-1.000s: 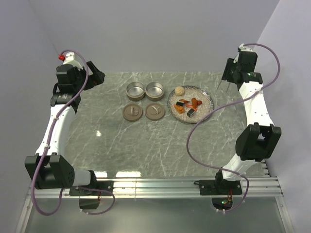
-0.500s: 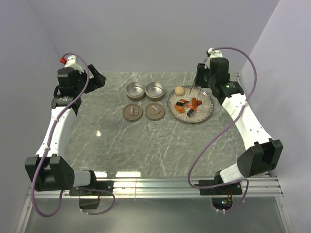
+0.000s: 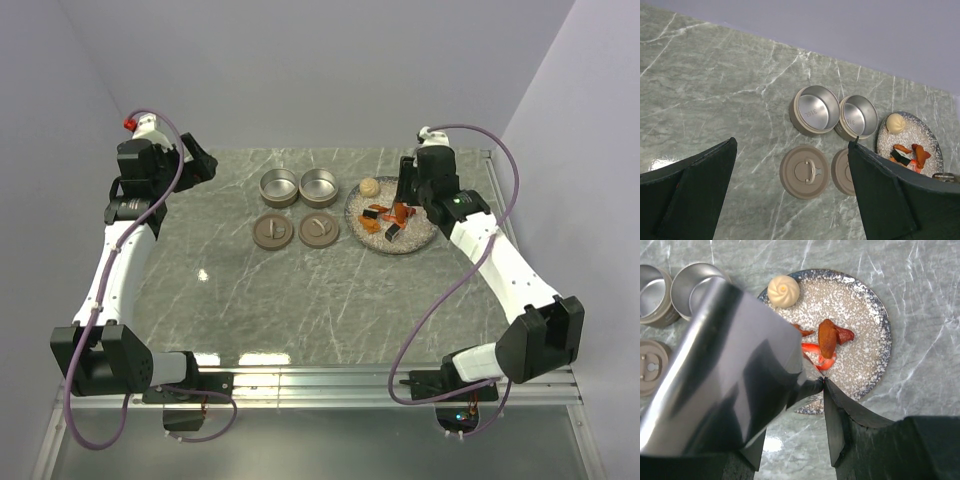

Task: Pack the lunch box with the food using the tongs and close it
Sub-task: Pick up the food using the clamp

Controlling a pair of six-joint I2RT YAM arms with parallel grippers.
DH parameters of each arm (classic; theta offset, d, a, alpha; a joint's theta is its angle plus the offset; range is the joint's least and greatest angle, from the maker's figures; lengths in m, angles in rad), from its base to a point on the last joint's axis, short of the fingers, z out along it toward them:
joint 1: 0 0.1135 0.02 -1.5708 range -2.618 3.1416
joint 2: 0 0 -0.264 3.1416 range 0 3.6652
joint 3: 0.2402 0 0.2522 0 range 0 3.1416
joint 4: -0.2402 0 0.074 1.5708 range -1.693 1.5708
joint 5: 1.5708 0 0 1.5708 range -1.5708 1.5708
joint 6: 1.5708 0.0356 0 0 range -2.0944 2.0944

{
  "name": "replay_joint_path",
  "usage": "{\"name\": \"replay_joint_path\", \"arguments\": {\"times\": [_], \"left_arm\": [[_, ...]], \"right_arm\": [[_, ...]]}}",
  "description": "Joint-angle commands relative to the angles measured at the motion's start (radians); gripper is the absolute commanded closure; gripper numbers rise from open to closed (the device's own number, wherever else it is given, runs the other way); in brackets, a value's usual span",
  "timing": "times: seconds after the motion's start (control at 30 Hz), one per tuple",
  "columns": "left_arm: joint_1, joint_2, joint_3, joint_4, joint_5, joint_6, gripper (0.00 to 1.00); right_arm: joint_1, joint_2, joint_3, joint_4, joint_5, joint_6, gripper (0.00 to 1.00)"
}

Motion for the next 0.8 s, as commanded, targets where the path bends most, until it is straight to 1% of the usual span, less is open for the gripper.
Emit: {"name": "replay_joint_path", "arguments": {"times": [0.0,0.33,0.77], "left_arm": [[0.000,-0.024,0.012,0.012,0.027,0.022,0.01],[-0.002,-0.020,0.016,0.003,0.039,0.039,0.01],[-0.002,0.008,0.023,0.009,0.052,0.048,0.01]], "right_arm": [[0.018,-0.036,-0.014,0.093,0.051,0.031,0.48],[0.065,-0.009,-0.052,0.134,0.137,0.054,0.49],[0.084,0.036,-0.069,0.150,0.188,0.054,0.49]]}}
